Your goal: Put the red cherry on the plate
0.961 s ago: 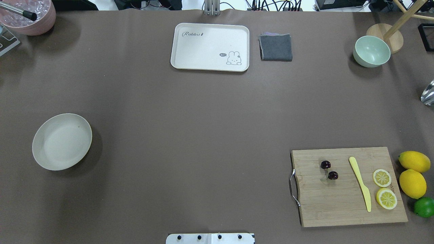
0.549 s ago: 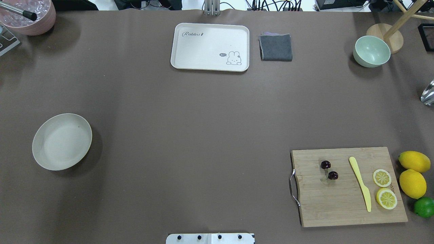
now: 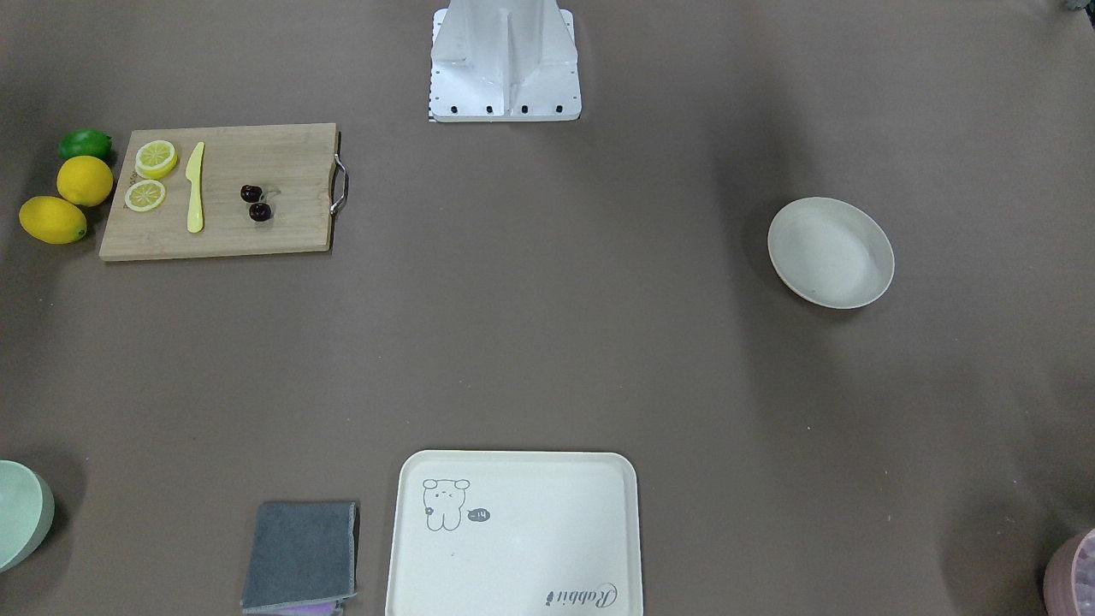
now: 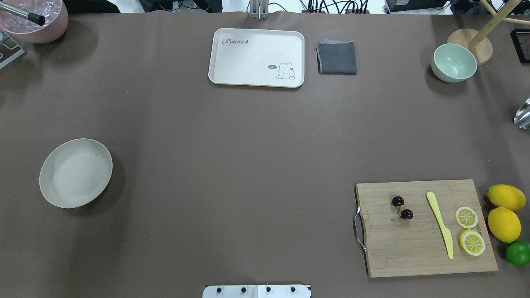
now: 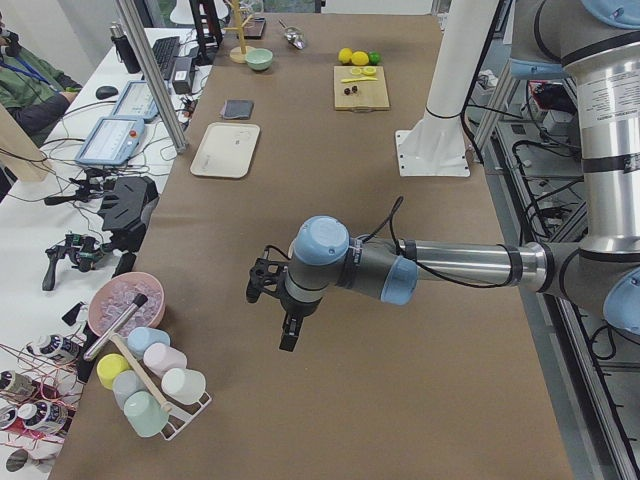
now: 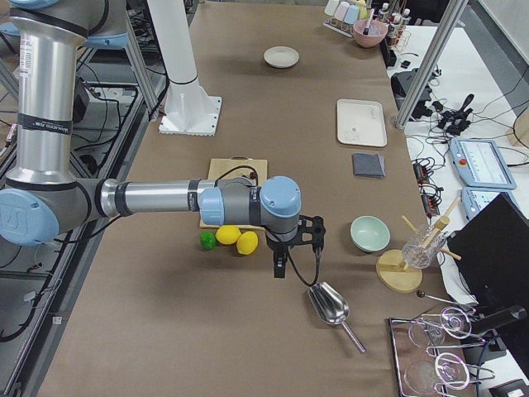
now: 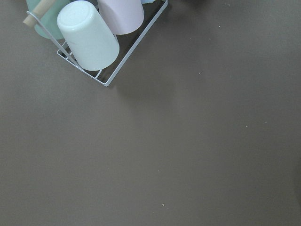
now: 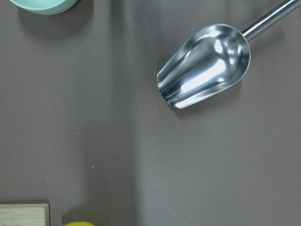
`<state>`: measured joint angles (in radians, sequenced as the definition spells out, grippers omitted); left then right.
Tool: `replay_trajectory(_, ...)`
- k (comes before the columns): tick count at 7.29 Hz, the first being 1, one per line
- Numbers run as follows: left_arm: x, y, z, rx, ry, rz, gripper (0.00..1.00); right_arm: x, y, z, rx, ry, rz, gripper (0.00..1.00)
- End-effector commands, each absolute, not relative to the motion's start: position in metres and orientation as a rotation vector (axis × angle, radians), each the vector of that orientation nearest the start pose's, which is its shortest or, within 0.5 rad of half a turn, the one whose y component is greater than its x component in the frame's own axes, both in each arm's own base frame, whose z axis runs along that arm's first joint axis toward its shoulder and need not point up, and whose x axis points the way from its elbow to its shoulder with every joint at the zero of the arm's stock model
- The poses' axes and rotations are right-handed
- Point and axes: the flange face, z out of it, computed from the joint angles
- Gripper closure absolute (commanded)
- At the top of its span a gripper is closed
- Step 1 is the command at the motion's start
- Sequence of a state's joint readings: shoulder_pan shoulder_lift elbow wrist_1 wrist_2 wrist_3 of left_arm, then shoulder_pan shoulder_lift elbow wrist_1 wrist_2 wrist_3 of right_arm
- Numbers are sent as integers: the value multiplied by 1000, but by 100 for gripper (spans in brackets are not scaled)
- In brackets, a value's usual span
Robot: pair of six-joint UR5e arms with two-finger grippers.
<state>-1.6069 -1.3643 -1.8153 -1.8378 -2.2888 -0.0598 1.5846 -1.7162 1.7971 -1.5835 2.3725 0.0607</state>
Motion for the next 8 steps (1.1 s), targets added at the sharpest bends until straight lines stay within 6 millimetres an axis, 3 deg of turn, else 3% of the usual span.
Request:
replay_trajectory(1,-82,-421,604,284,719,22,2,68,-433,613,46,-803,43,0)
replay_trajectory(5,-82,-421,606,281,722,21,2,68,-430,616,40,-803,45,0)
replay_trajectory(8,-82,-417,613,267,720,15,2,68,-428,604,62,-803,33,0)
